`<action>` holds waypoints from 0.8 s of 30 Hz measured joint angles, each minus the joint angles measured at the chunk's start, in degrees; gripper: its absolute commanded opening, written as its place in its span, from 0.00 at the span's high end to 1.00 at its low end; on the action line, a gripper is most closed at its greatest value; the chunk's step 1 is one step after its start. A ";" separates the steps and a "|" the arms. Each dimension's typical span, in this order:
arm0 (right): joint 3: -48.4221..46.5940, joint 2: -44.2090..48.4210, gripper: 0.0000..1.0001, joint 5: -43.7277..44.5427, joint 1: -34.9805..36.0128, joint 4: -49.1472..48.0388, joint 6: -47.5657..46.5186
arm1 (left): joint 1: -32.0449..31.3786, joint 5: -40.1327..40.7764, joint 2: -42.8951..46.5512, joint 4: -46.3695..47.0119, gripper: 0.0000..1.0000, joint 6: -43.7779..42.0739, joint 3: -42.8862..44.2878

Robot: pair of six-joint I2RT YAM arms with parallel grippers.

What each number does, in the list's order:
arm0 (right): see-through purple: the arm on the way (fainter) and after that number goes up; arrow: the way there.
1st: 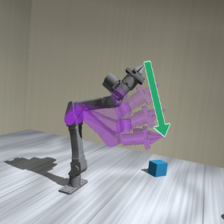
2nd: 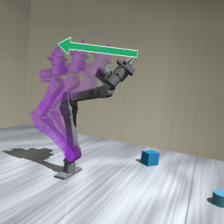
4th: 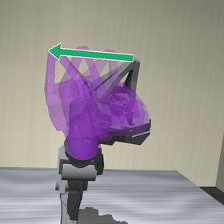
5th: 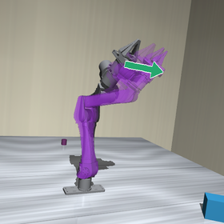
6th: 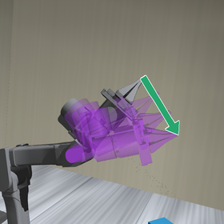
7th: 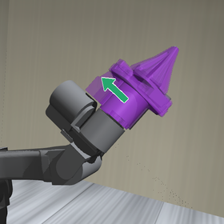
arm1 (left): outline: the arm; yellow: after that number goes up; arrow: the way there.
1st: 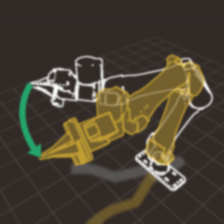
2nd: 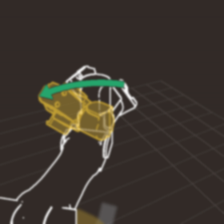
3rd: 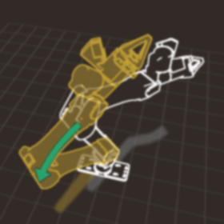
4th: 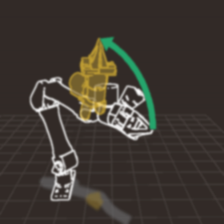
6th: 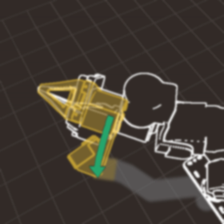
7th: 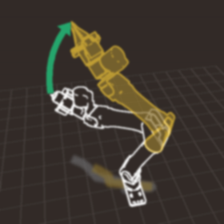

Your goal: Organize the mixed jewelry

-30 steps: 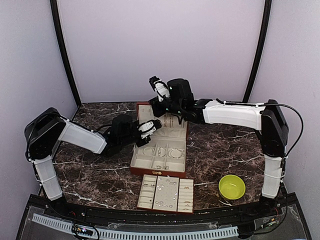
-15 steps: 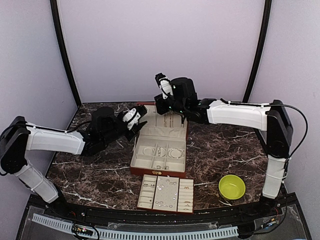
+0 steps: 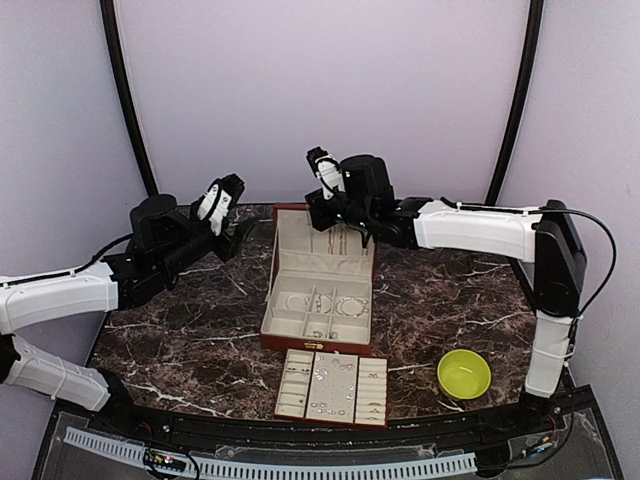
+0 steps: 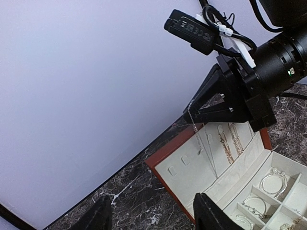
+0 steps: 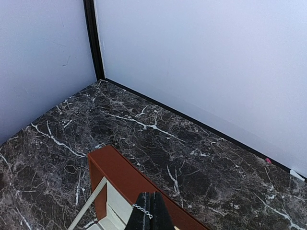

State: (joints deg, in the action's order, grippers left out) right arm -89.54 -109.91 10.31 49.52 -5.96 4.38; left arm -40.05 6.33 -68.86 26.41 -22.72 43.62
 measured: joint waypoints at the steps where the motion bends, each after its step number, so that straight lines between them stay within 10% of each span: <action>1: 0.00 0.00 1.00 -0.07 0.13 0.02 -0.22 | 0.28 0.17 0.48 -0.33 0.39 0.09 0.00; 24: -4.98 -2.58 1.00 0.94 2.51 6.45 -2.38 | 1.97 0.24 5.38 -4.63 0.34 2.93 -1.01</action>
State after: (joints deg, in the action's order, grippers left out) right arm -94.52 -112.49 11.25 52.03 0.49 2.00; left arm -38.09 6.57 -63.48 21.78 -19.79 42.61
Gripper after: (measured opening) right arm 0.007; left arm 0.652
